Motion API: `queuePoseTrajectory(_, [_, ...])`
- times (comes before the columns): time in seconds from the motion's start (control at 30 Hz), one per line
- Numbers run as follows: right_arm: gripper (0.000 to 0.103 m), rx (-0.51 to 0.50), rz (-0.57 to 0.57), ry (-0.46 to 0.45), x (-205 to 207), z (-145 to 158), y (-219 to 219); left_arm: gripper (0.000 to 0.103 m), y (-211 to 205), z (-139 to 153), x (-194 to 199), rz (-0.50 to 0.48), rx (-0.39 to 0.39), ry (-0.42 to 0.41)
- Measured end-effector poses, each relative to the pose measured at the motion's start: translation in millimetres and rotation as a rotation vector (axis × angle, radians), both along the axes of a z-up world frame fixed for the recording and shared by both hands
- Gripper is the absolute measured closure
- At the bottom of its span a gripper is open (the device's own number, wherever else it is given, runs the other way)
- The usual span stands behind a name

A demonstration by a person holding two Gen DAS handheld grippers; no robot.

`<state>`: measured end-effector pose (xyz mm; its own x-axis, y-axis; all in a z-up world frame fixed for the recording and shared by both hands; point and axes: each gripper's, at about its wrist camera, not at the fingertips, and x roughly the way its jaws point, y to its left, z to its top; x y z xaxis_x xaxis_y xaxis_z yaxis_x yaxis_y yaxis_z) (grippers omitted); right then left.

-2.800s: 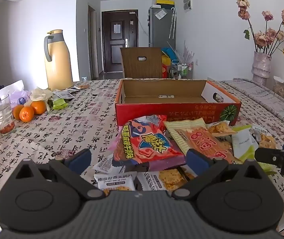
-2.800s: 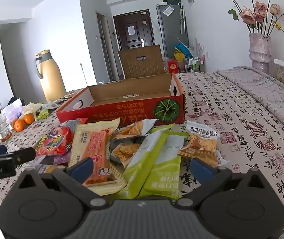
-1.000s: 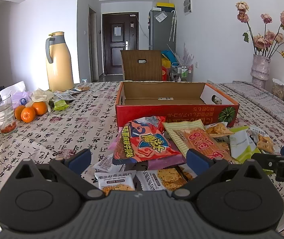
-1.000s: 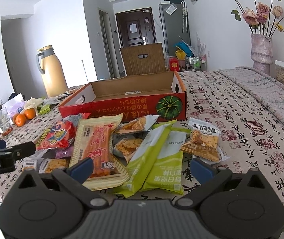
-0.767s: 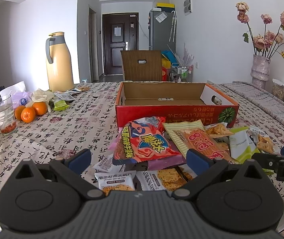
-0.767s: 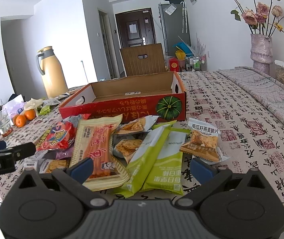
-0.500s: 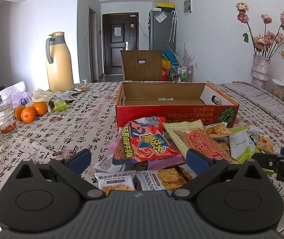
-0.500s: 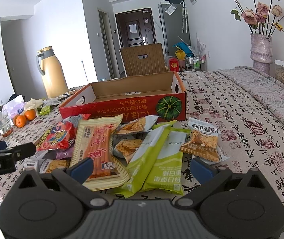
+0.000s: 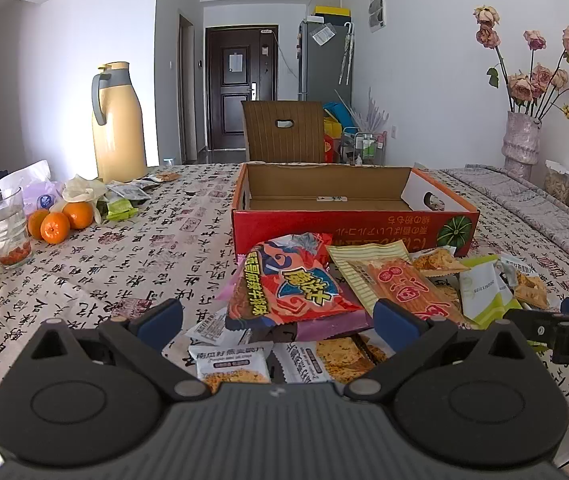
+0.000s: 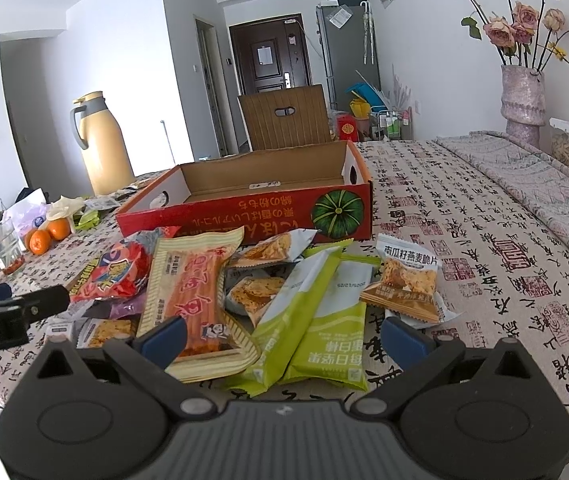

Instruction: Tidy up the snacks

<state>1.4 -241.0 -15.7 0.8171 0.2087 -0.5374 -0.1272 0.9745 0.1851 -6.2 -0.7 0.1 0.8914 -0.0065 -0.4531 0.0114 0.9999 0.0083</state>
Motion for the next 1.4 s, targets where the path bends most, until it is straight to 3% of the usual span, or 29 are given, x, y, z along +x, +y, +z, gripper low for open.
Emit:
queuePoseTrajectory(0.73, [0.000, 0.001, -0.007, 0.006, 2.4, -2.2, -2.1, 0.000, 0.5, -2.9, 0.8, -0.005, -0.005, 0.005])
queuePoseTrajectory(1.0, [0.001, -0.014, -0.063, -0.001, 19.1, -5.9, -16.0, 0.000, -1.9, -4.7, 14.0, -0.002, 0.004, 0.023])
queuePoseTrajectory(1.27, [0.023, -0.003, -0.029, 0.012, 39.3, -9.2, -19.9, 0.000, -2.1, -5.2, 32.1, 0.021, -0.002, 0.041])
queuePoseTrajectory(1.4, [0.043, -0.003, 0.024, 0.037, 48.8, -13.7, -8.0, 0.000, -1.4, -6.4, 36.0, 0.028, -0.001, 0.047])
